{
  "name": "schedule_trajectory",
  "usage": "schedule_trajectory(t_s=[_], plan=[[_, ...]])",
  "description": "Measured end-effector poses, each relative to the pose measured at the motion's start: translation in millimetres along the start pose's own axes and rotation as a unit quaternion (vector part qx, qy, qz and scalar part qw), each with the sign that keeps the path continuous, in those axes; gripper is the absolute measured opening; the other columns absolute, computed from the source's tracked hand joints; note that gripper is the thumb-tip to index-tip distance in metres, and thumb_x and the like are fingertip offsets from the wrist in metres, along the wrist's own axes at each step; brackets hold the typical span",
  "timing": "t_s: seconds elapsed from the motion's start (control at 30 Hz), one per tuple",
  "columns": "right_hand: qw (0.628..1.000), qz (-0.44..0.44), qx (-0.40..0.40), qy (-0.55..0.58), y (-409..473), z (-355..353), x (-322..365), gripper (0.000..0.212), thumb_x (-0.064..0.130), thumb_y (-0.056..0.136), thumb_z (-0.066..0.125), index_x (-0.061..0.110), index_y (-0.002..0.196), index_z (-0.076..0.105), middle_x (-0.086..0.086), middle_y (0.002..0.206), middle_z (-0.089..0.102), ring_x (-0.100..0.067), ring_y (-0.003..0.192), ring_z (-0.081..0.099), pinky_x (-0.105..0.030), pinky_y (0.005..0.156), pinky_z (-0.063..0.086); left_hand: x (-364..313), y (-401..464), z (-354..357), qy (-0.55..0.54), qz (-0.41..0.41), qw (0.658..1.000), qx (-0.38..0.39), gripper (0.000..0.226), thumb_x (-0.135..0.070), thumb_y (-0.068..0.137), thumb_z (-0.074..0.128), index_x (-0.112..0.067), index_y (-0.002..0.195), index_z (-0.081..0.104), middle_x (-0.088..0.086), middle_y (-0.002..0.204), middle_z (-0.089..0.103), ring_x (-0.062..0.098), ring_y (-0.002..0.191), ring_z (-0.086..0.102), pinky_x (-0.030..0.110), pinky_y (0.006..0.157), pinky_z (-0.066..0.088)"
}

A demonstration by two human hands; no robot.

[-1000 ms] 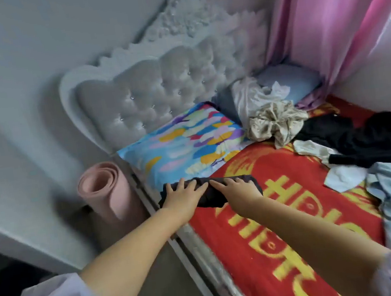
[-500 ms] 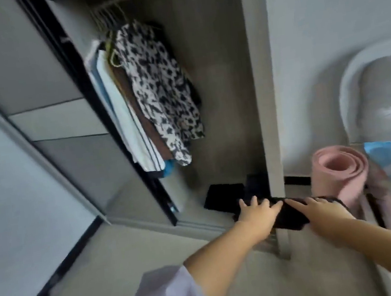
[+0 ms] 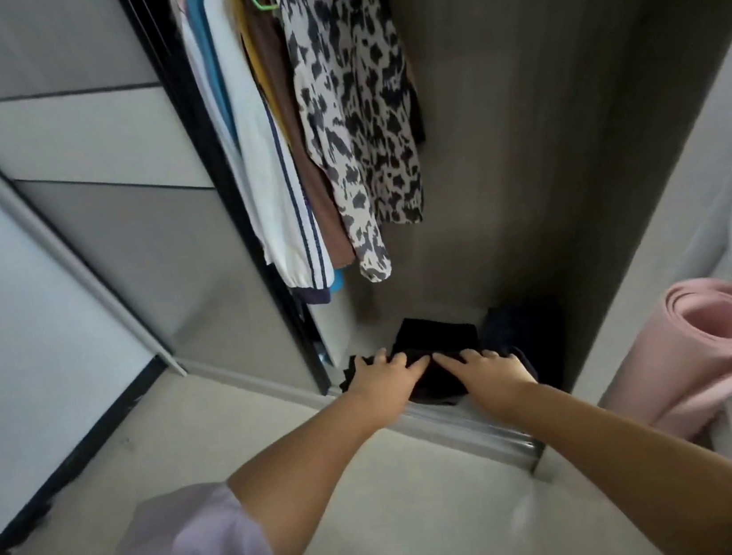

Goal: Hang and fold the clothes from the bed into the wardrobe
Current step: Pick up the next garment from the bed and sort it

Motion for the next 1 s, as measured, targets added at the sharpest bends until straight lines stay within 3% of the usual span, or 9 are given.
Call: schedule_trajectory(t_s=[0.5, 0.63, 0.87, 1.0], plan=[[0.994, 0.015, 0.11, 0.023, 286, 64, -65, 0.09, 0.007, 0.09, 0.052, 0.035, 0.152, -0.007, -0.011, 0.154, 0.024, -0.036, 0.136, 0.031, -0.051, 0.104, 0.036, 92, 295, 72, -0.011, 0.049, 0.995, 0.087, 0.083, -0.011, 0.091, 0.053, -0.028, 0.152, 0.0, 0.013, 0.149, 0.028, 0.039, 0.135, 0.029, 0.058, 0.104, 0.031], [0.989, 0.027, 0.142, 0.041, 358, 105, -88, 0.079, 0.015, 0.094, 0.046, 0.035, 0.153, -0.004, -0.012, 0.153, 0.024, -0.037, 0.137, 0.029, -0.053, 0.107, 0.033, 104, 380, 112, -0.013, 0.076, 0.992, 0.1, 0.077, -0.013, 0.093, 0.049, -0.029, 0.152, 0.003, 0.014, 0.152, 0.026, 0.039, 0.138, 0.025, 0.058, 0.105, 0.029], [0.985, 0.079, 0.148, 0.035, 486, 201, -143, 0.079, 0.024, 0.095, 0.052, 0.035, 0.152, 0.0, -0.014, 0.154, 0.023, -0.039, 0.14, 0.024, -0.057, 0.109, 0.028, 95, 534, 196, -0.004, 0.113, 0.992, 0.051, 0.076, -0.011, 0.093, 0.048, -0.027, 0.153, 0.004, 0.016, 0.147, 0.03, 0.042, 0.134, 0.03, 0.059, 0.102, 0.035], [0.989, 0.106, 0.096, 0.025, 545, 251, -164, 0.065, 0.027, 0.102, 0.036, 0.033, 0.152, -0.005, -0.013, 0.159, 0.011, -0.04, 0.145, 0.009, -0.066, 0.112, 0.01, 93, 613, 248, -0.008, 0.099, 0.995, 0.031, 0.078, -0.019, 0.096, 0.048, -0.027, 0.152, -0.006, 0.011, 0.157, 0.012, 0.041, 0.142, 0.013, 0.061, 0.109, 0.023]])
Point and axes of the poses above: each hand's wrist, its own y-axis towards the middle knuckle, its own z-axis out of the palm, x = y × z, the point moved 6 cm from there along y, towards the middle knuckle
